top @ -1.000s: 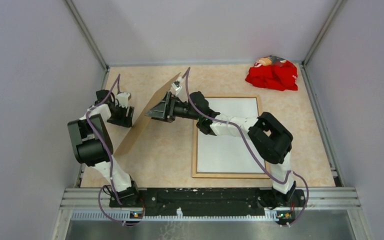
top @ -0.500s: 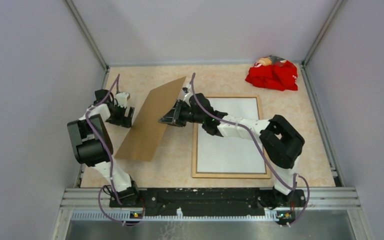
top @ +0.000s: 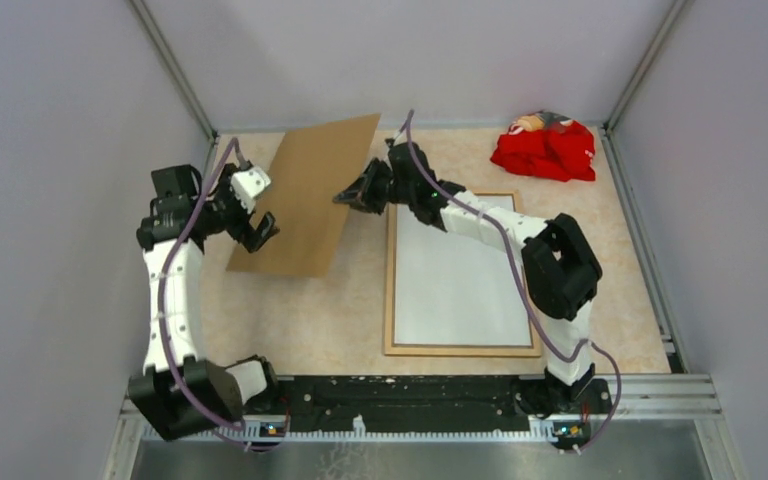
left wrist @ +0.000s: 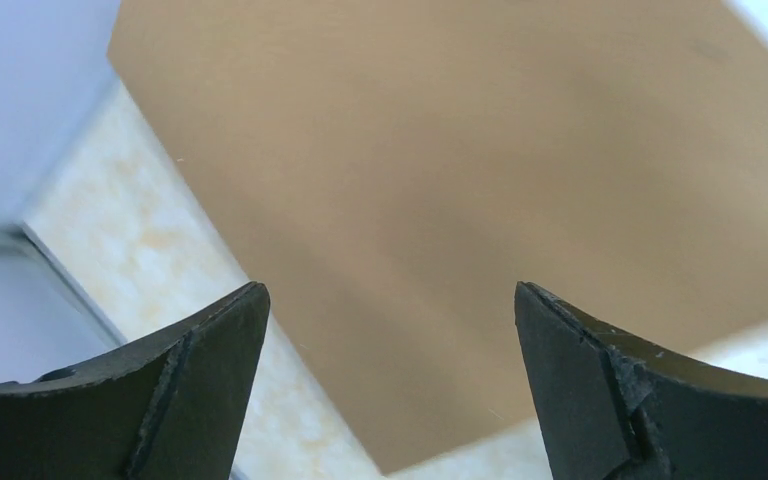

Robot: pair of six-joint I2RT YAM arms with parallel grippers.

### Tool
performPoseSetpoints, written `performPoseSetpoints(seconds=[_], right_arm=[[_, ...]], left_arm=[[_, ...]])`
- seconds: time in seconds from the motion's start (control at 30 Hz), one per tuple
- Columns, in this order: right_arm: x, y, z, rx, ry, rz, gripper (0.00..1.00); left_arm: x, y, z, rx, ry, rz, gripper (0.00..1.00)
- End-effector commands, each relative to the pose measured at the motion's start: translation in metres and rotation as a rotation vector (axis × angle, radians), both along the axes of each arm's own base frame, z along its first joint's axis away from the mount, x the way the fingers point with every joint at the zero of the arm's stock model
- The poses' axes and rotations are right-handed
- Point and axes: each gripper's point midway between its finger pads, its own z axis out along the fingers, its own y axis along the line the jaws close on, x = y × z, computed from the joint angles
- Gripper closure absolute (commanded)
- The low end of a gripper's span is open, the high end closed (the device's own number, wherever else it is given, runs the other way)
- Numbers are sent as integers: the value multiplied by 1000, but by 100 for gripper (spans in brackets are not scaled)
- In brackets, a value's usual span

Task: Put the photo into the frame
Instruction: Pick up the photo frame item at the center of the board.

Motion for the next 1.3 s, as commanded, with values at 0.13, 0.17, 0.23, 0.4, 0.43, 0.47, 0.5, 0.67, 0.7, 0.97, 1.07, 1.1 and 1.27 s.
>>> performPoseSetpoints(seconds=[0.13, 0.17, 0.23, 0.4, 0.43, 0.47, 0.5, 0.67, 0.7, 0.97, 1.07, 1.1, 1.27], right_arm=[[72, -24, 82, 220, 66, -106, 100], [74, -24, 83, 227, 80, -106, 100], [76, -26, 85, 233, 102, -109, 100], [68, -29, 87, 252, 144, -108, 100], [66, -30, 88, 263, 154, -108, 100], [64, -30, 89, 273, 160, -106, 100], [61, -30, 92, 290, 159, -101, 100], [48, -26, 100, 340, 177, -69, 100], [46, -24, 102, 342, 176, -61, 100], [25, -14, 115, 371, 176, -13, 100], [17, -11, 120, 380, 169, 5, 100], [15, -10, 122, 382, 165, 13, 100], [6, -12, 130, 358, 81, 63, 100]], left_arm=[[-61, -50, 25, 108, -367, -397, 2], [-63, -53, 26, 114, -384, -413, 2], [-65, -55, 28, 135, -415, -438, 2], [-66, -58, 22, 240, -518, -484, 2], [-65, -60, 26, 266, -562, -478, 2], [-63, -61, 29, 281, -599, -468, 4], [-61, -62, 32, 300, -642, -463, 5], [-56, -66, 29, 383, -726, -479, 9], [-50, -65, 32, 387, -740, -455, 9], [-41, -62, 24, 409, -728, -438, 20], [-38, -60, 21, 407, -706, -429, 30], [-37, -60, 22, 407, -708, -428, 33], [-30, -58, 42, 406, -767, -388, 77]])
